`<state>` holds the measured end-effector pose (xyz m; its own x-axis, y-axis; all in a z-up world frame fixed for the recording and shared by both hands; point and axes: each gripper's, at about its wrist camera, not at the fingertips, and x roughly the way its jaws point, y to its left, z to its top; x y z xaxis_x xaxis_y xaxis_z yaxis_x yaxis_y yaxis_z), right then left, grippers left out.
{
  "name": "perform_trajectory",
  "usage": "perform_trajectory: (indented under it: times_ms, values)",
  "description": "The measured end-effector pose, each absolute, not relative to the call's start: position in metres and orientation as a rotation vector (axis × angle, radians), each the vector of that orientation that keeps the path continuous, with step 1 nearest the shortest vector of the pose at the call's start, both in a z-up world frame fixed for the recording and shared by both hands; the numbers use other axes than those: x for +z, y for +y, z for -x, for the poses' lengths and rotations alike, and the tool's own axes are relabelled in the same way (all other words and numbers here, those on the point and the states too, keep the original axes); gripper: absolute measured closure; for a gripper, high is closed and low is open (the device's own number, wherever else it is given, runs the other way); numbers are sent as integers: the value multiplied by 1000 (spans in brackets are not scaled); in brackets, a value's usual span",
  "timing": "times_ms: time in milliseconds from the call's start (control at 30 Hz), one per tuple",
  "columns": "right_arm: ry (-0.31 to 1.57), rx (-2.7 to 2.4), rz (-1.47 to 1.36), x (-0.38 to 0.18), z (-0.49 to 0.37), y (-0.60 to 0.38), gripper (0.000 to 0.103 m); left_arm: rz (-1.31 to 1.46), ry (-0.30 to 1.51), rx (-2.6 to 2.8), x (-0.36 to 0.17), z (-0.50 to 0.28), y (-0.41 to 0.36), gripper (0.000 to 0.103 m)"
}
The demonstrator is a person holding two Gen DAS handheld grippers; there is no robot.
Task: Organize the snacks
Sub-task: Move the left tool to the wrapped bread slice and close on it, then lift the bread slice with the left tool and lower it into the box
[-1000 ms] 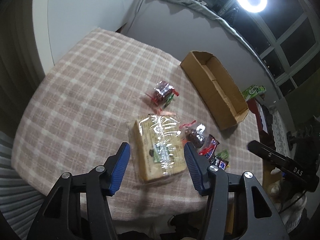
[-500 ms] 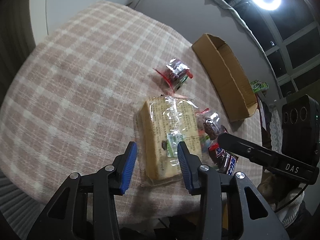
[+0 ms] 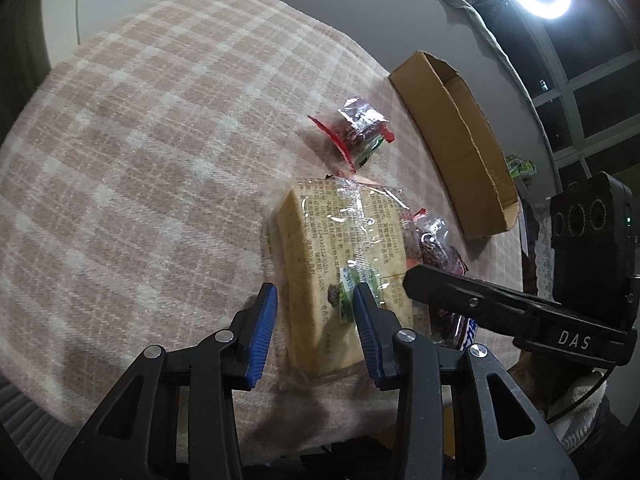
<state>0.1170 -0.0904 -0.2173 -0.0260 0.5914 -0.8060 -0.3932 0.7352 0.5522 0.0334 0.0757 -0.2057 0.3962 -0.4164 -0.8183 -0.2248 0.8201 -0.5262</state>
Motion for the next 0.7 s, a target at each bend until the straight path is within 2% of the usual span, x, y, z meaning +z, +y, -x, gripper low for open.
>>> perform_trajectory:
  times_ms: [333, 700]
  values:
    - [1432, 781, -197, -231, -122, -88, 66, 624, 1172, -174, -204, -39, 68, 66]
    - [1406, 791, -210, -215, -117, -94, 66, 549, 1127, -166, -178, -36, 59, 68]
